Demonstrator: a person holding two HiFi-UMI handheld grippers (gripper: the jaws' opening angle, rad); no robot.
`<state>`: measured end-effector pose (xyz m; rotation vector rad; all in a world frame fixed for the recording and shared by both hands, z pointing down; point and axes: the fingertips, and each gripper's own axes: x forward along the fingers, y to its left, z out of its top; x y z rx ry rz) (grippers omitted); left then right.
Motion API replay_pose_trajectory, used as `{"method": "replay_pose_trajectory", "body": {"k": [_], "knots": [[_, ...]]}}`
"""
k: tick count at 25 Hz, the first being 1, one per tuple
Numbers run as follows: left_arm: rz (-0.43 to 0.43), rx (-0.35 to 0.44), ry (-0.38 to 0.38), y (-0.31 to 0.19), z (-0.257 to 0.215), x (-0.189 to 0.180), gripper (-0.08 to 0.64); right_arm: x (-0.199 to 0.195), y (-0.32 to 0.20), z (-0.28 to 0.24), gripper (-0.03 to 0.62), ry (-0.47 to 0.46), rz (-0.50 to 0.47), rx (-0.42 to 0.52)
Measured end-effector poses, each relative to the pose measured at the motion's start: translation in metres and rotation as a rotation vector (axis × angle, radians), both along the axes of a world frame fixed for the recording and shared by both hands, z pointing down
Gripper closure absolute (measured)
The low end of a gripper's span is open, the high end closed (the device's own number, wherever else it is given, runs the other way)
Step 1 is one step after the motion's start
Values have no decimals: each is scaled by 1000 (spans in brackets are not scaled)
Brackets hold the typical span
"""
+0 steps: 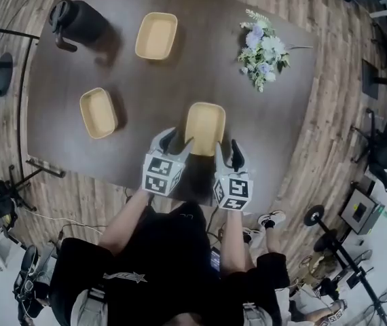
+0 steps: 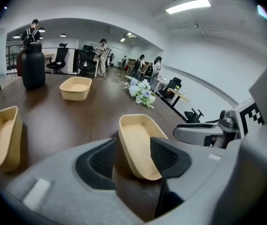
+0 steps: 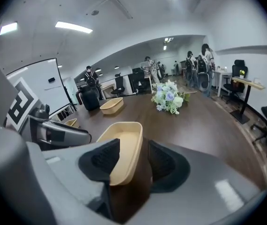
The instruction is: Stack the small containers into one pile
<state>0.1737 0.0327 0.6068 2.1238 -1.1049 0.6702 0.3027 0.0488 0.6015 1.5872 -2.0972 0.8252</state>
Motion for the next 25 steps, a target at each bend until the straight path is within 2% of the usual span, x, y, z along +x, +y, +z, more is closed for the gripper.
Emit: {"method": "replay_pose_trajectory", "body": {"k": [9,11,14,17,25], "knots": [[-6,-75,-32,5,31,8,350,2,-1,29,402,-54,-22,-87],[-11,-82,-46,4,38,8,373,2,-1,35,430,-57,-38,-101],[-9,-94,-55,6,42,10,457,-2,-1,37,490,-73,-57,-113],[-12,-91,-60,10,40,11,482,-8,1,35,538,-66,-62,-111],[-46,-40,-65,2,24,-1,494,-19,-3,18,548,-71,-67,-72]]}}
